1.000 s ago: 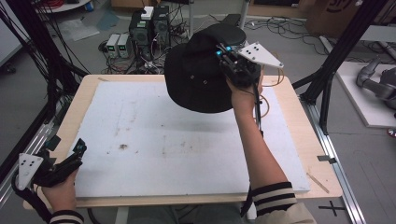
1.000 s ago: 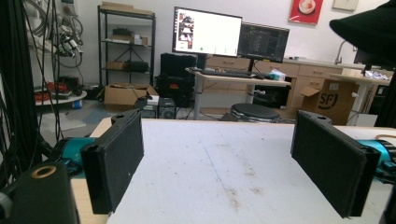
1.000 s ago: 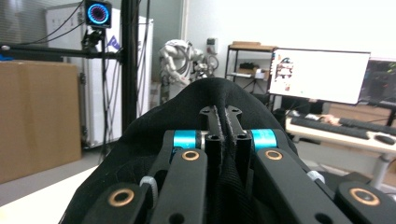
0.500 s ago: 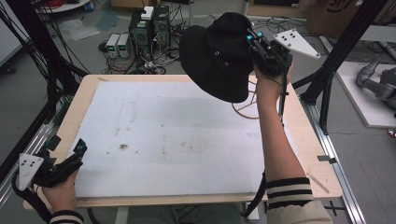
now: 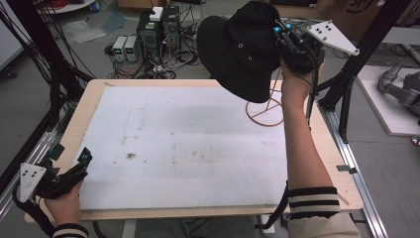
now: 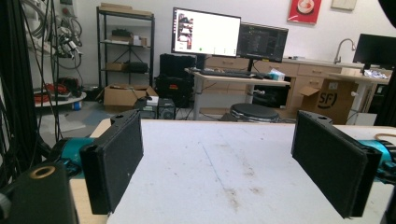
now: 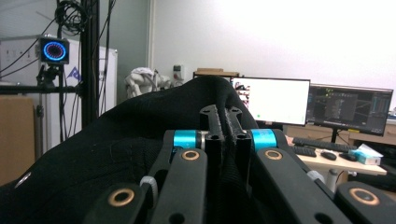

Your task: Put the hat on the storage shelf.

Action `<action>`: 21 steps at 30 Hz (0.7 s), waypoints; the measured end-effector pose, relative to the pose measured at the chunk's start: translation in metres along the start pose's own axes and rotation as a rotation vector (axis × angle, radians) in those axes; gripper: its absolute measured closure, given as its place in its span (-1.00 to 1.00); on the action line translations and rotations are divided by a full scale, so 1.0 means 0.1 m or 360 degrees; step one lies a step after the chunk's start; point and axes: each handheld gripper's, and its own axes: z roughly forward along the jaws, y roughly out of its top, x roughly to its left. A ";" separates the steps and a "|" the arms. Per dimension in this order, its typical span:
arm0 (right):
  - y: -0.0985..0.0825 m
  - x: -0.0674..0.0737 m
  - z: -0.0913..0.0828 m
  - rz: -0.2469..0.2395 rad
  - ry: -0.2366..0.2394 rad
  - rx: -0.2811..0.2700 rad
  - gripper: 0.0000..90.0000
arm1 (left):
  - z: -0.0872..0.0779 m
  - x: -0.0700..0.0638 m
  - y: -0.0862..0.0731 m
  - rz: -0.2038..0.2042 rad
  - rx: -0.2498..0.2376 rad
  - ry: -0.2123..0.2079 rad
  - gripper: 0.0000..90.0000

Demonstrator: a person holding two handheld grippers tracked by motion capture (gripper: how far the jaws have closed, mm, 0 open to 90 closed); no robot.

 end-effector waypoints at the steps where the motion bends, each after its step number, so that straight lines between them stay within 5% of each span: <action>1: 0.02 -0.01 -0.01 0.0005 -0.0006 -0.0009 0.97 | 0.00 0.00 0.00 -0.0004 -0.0003 0.0002 -0.62; 11: 0.23 -0.17 -0.13 -0.0051 -0.0088 -0.0051 0.97 | 0.01 -0.01 -0.01 -0.0008 0.0000 -0.0004 -0.62; 21: 0.16 -0.47 -0.22 -0.0059 -0.0226 0.0018 0.97 | 0.03 -0.03 -0.02 -0.0001 0.0010 -0.0010 -0.62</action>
